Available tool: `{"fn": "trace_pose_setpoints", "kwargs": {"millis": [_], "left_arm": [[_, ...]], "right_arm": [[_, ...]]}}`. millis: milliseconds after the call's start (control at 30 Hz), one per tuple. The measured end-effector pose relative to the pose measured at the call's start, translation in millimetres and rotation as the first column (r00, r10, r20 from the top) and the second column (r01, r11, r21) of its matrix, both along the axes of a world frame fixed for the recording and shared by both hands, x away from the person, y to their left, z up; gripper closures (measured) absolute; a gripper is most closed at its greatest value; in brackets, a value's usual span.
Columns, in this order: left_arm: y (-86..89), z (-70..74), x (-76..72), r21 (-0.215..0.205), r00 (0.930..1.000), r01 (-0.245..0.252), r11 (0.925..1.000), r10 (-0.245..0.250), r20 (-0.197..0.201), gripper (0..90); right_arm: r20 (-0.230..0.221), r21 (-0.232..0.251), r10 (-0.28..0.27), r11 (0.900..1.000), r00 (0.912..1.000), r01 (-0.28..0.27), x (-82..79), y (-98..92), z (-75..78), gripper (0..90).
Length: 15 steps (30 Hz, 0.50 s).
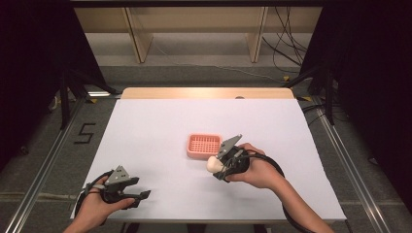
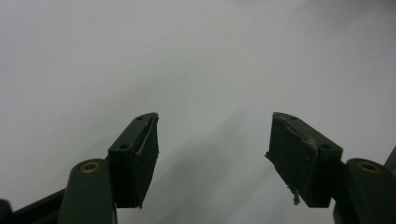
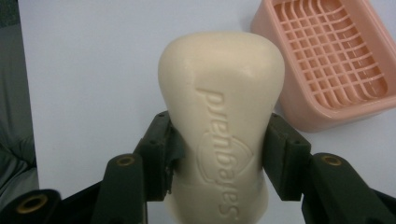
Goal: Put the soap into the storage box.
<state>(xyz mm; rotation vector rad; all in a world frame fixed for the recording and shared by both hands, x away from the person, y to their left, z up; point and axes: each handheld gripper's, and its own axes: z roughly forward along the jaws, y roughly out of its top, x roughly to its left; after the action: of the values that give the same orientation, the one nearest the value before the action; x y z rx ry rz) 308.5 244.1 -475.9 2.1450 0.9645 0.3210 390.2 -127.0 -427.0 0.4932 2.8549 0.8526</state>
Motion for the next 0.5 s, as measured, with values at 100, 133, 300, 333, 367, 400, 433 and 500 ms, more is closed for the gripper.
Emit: {"fn": "trace_pose_setpoints", "kwargs": {"millis": [100,133,300,333,367,400,433,500], "left_arm": [[-0.7,-0.4,-0.6,-0.014,0.9999,-0.013,0.9998,0.013,-0.010,32.7],[-0.6,-0.3,-0.6,-0.013,0.9999,-0.013,0.9998,0.012,-0.010,32.7],[-0.4,-0.3,-0.5,-0.014,0.9999,-0.012,0.9998,0.012,-0.010,32.7],[-0.3,-0.3,-0.3,-0.014,0.9999,-0.012,0.9998,0.012,-0.010,32.7],[-0.2,-0.2,-0.3,-0.012,0.9999,-0.010,0.9999,0.010,-0.010,32.7],[-0.3,-0.2,-0.3,-0.013,0.9999,-0.011,0.9999,0.011,-0.010,32.7],[-0.3,-0.2,-0.4,-0.014,0.9999,-0.011,0.9998,0.011,-0.011,32.7],[-0.6,-0.6,-0.2,-0.005,0.9998,-0.022,0.9997,0.022,-0.001,32.7]], "right_arm": [[0.005,0.006,-0.015,1.000,0.9999,0.015,0.7,-0.3,0.1,50.6],[0.008,0.007,-0.020,1.000,0.9998,0.020,0.7,-0.2,0.3,50.6],[0.026,0.019,-0.025,1.000,0.9994,0.025,2.3,1.2,0.8,50.7],[0.022,0.020,-0.030,0.999,0.9993,0.030,1.9,1.6,1.1,50.7],[0.036,0.024,-0.032,0.999,0.9989,0.031,2.7,2.0,1.4,50.6],[0.039,0.024,-0.034,0.999,0.9987,0.033,3.3,2.7,1.8,50.6],[0.039,0.024,-0.034,0.999,0.9987,0.033,3.3,2.7,1.8,50.6],[0.042,0.025,-0.037,0.999,0.9984,0.036,4.2,3.2,2.3,50.6]]}}
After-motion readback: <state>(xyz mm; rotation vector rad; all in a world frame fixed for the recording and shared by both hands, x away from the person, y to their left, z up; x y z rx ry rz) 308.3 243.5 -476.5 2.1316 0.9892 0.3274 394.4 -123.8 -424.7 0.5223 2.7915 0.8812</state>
